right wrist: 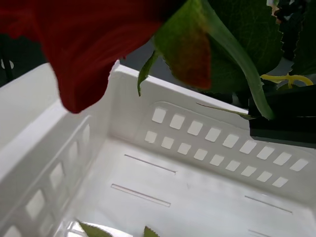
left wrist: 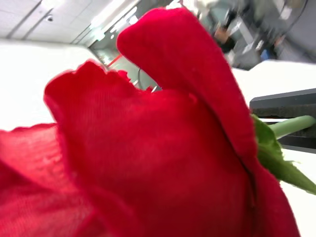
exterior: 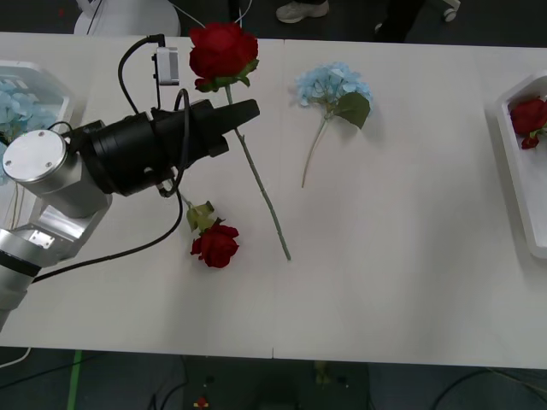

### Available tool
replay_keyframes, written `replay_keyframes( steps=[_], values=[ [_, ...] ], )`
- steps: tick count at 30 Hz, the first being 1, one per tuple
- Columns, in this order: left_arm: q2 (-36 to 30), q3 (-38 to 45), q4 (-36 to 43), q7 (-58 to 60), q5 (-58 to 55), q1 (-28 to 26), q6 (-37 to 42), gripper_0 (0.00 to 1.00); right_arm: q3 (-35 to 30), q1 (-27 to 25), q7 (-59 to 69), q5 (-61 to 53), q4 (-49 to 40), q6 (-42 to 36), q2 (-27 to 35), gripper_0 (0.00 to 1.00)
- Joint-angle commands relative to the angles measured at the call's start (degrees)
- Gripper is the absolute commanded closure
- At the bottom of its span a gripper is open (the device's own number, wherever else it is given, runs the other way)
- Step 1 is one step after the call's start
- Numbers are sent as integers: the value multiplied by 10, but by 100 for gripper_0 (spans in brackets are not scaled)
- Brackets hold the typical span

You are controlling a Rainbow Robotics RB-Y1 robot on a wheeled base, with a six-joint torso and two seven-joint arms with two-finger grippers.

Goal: Put the red flowers into the right box and the blue flowers into the left box

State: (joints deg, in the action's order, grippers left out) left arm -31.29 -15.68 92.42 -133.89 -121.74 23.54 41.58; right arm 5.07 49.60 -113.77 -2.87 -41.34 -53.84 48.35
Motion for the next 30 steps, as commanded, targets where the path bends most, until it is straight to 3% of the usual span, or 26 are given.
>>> replay_keyframes(
  steps=[1,7,9,11,16,23,30],
  values=[
    [-15,36,19,71,63,50,65,100,-7,30,7,22,36,44,8,100],
    [18,30,18,95,181,85,71,100,-7,30,20,33,80,96,-4,100],
    [25,23,15,101,209,95,71,100,-7,29,21,33,82,96,-4,85],
    [33,13,10,107,255,109,71,100,-7,29,22,25,83,90,-4,56],
    [62,2,3,122,294,128,71,100,-7,29,25,20,83,73,3,20],
    [89,-1,3,137,327,140,71,100,-7,30,7,-106,37,1,32,0],
    [123,0,3,159,371,141,62,100,-7,26,-9,-347,-74,-169,70,0]
  ],
)
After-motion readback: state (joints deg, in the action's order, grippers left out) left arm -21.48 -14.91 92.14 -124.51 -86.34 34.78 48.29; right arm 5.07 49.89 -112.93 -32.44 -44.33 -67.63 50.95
